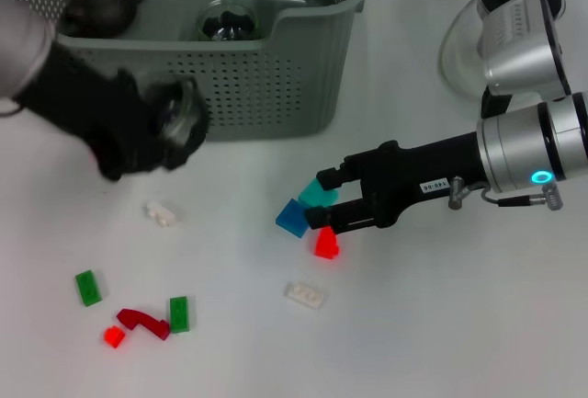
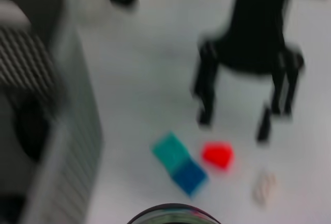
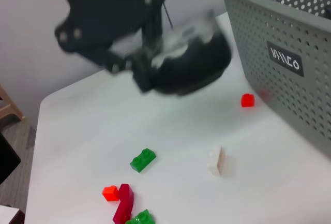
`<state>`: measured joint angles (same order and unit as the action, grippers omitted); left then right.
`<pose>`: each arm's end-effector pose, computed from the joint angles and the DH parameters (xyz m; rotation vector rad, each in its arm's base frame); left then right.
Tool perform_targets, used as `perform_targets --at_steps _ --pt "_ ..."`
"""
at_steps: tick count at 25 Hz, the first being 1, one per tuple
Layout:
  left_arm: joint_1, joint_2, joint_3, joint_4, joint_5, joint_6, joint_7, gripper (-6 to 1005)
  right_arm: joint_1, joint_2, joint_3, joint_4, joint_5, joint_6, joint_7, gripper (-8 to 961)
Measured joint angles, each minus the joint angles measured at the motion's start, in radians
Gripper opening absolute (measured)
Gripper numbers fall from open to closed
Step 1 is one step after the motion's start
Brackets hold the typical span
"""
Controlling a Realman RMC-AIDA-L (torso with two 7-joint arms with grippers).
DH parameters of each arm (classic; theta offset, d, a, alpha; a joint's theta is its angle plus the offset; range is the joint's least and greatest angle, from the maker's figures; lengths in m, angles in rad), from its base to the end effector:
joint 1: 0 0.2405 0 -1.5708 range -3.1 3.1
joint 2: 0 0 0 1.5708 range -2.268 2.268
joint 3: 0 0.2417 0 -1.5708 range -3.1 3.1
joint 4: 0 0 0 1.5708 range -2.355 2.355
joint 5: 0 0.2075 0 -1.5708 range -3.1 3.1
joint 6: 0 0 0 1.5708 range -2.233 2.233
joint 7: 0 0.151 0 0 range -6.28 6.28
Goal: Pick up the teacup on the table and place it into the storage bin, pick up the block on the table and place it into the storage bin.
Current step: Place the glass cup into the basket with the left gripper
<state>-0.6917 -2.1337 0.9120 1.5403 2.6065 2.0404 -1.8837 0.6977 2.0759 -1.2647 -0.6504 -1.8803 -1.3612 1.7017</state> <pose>-0.1522 0.3198 0.0717 -2.9566 -0.3086 0.4148 0.1764 0.3386 -0.0703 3.0473 -0.6501 -0.3566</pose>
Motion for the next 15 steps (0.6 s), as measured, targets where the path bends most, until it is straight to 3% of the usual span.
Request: perform_targets --at_steps 7,10,11,12,15 --pt "-0.116 0.038 -0.168 -0.003 -0.093 -0.076 -0.091 36 -0.001 -0.005 -0.001 0.003 0.0 -0.009 -0.001 686" --pt "-0.144 0.062 -0.159 -0.045 -0.077 -0.199 -0.114 36 -0.001 -0.006 -0.001 0.003 0.0 -0.01 -0.001 686" --pt "-0.164 0.077 -0.125 -0.107 -0.046 -0.312 -0.14 36 -0.001 -0.006 -0.001 0.003 -0.001 -0.01 -0.001 686" --pt "-0.164 0.077 -0.125 -0.107 -0.046 -0.312 -0.14 36 -0.001 -0.006 -0.001 0.003 0.0 -0.011 0.0 686" --pt "-0.207 0.098 -0.059 -0.238 0.021 -0.489 -0.182 36 0.0 -0.005 -0.001 0.003 0.0 -0.011 0.007 686"
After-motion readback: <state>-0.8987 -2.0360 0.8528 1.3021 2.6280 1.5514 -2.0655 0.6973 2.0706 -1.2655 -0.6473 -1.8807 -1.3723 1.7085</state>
